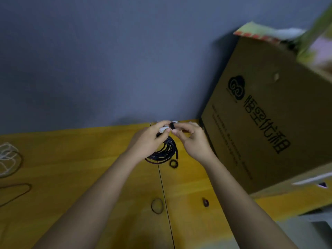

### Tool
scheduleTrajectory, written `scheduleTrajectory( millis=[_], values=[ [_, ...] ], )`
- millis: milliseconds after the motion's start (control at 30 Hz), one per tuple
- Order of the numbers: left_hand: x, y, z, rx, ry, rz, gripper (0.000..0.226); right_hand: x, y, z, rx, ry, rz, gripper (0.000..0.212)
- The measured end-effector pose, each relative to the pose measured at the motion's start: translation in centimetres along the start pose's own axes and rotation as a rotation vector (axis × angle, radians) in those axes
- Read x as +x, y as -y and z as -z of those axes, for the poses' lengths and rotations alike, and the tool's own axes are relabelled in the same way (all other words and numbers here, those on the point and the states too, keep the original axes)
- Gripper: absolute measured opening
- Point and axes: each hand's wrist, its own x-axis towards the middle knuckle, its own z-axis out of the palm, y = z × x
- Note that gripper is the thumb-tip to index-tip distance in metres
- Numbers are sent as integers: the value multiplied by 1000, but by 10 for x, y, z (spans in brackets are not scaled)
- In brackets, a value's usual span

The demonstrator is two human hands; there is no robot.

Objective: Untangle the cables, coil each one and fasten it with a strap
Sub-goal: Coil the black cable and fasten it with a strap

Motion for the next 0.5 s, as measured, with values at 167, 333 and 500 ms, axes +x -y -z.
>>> scheduleTrajectory(
  millis=[167, 333, 500],
  values=[
    [24, -46, 62, -41, -137, -106, 38, 44, 64, 39, -46, -8, 103, 24],
    [35, -84, 120, 65, -292, -200, 34, 66, 138, 77, -82, -44, 254, 15],
    [43, -125, 172, 15, -466, -304, 18, 82, 200, 109, 192, -133, 378, 19]
  ],
)
